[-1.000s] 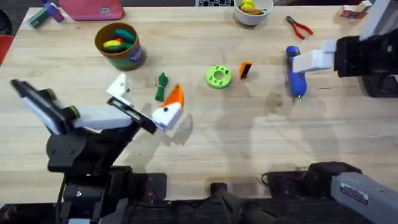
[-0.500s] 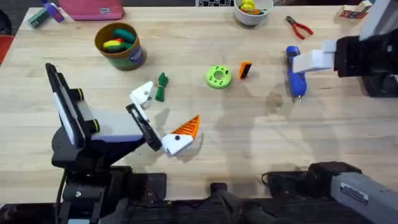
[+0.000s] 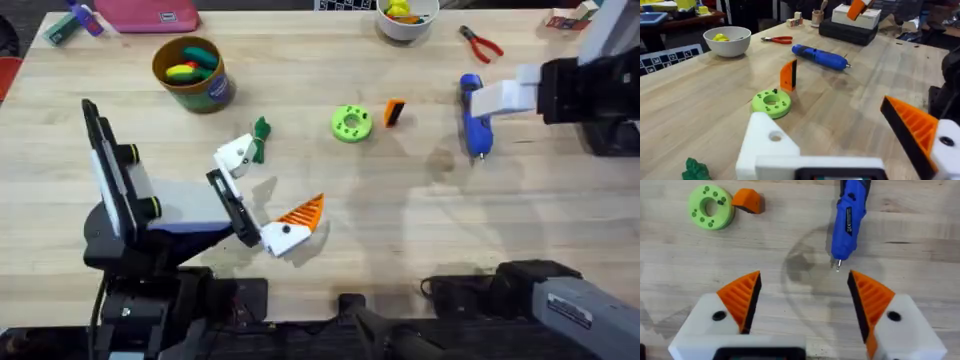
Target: Pick up the gripper from the table and insert it into the empty holder that is missing its gripper. Then pick up a screw, insert it into the mounting hole, and use the screwdriver to tighten it. Finally, clean up the table by picking up the vegetable and placing it into the bucket.
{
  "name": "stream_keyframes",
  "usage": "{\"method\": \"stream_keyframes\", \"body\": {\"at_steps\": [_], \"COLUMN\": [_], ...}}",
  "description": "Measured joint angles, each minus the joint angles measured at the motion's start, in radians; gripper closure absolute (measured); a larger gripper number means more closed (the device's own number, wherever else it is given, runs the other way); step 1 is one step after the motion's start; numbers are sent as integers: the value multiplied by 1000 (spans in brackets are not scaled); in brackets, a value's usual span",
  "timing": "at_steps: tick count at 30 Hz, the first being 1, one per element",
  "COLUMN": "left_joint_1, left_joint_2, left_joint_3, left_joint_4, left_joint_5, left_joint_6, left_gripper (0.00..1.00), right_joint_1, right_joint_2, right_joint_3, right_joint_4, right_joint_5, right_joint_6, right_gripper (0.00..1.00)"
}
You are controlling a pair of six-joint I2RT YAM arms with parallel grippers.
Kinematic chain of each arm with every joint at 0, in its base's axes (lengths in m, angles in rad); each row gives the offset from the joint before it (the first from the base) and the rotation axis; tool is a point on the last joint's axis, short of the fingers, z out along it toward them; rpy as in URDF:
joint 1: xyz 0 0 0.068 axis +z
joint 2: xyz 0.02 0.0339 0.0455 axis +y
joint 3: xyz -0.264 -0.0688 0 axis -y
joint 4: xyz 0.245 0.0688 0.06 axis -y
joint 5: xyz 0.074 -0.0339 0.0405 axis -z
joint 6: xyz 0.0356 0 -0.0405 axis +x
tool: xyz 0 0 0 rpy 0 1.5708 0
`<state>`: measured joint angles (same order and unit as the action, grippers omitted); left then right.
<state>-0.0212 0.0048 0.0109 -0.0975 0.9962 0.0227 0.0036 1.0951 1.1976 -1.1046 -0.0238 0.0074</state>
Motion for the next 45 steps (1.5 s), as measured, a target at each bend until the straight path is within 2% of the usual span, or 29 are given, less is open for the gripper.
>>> {"method": "stream_keyframes", "body": {"at_steps": [38, 41, 45], "left_joint_1": [0, 0, 0], "left_joint_2": [0, 0, 0], "left_joint_3": [0, 0, 0], "left_joint_4": [0, 0, 0], "left_joint_5": [3, 3, 3], "left_joint_6": [0, 0, 0], "left_gripper": [15, 16, 16], "right_joint_1": [10, 49, 120], "right_joint_2": [3, 40, 166], "right_joint_3": [0, 7, 41], "right_joint_4": [-10, -14, -20], "right_joint_5": [0, 0, 0], "right_joint_6": [21, 44, 71], "right_gripper": [7, 8, 8]}}
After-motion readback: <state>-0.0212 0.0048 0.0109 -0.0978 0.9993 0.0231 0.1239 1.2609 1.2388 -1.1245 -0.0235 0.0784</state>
